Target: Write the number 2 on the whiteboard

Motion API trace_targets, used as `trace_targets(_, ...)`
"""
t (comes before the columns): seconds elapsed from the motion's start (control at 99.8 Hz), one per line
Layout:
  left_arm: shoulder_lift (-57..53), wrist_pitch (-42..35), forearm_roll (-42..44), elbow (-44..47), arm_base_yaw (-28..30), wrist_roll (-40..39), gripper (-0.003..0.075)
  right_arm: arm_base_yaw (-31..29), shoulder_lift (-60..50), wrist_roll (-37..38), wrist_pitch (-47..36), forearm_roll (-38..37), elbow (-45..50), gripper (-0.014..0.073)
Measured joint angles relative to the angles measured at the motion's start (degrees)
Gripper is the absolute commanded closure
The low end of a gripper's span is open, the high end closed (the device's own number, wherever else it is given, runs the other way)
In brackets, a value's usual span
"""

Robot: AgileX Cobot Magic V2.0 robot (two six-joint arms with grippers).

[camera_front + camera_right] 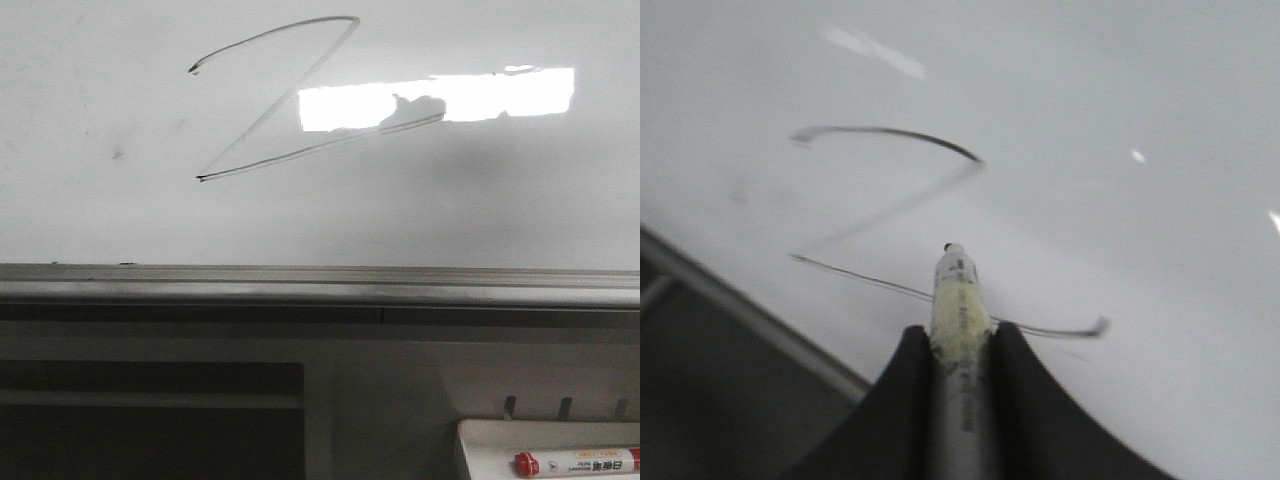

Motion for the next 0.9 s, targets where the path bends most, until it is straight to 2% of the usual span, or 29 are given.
trace_targets(0.03, 0.0, -0.3, -0.7, 0.0, 0.0, 0.0, 0.0597, 3.1, -1.4, 0.0, -0.9, 0.3, 0.0, 0.0654)
trace_targets(0.05, 0.0, -0.7, -1.2, 0.0, 0.0, 0.0, 0.0535, 4.3, -1.9, 0.0, -1.5, 0.5, 0.0, 0.0655)
trace_targets(0.06, 0.0, -1.3, -2.6, 0.0, 0.0, 0.4, 0.0419, 8.9, -3.4, 0.0, -2.7, 0.5, 0.0, 0.0655)
trace_targets(0.07, 0.0, -1.4, -3.0, 0.0, 0.0, 0.8, 0.0389, 9.9, -3.6, 0.0, -3.0, 0.5, 0.0, 0.0655)
trace_targets(0.14, 0.6, -1.7, -5.2, -0.8, 0.0, 3.0, 0.0287, 14.1, -4.0, 0.0, -3.8, 0.0, 0.0, 0.0655)
trace_targets(0.17, 1.3, -1.7, -6.1, -1.4, 0.0, 4.5, 0.0266, 15.7, -4.0, 0.0, -4.1, -0.3, 0.0, 0.0655)
trace_targets(0.301, 6.4, 0.5, -12.9, -6.0, 0.0, 15.8, 0.0262, 20.2, -1.1, -2.7, -5.1, -0.7, 0.0, 0.0654)
trace_targets(0.461, 15.2, 5.8, -21.1, -12.0, 0.0, 26.0, 0.0262, 20.8, 4.1, -3.9, -8.0, -0.7, 0.0, 0.0657)
trace_targets(0.651, 22.6, 11.6, -23.2, -14.5, 0.0, 28.2, 0.0269, 20.8, 5.7, -4.7, -15.1, 0.0, 0.0, 0.0657)
trace_targets(0.902, 24.2, 10.7, -23.3, -14.6, 0.0, 28.4, 0.0321, 21.9, 6.3, -5.5, -14.0, 1.8, 0.0, 0.0657)
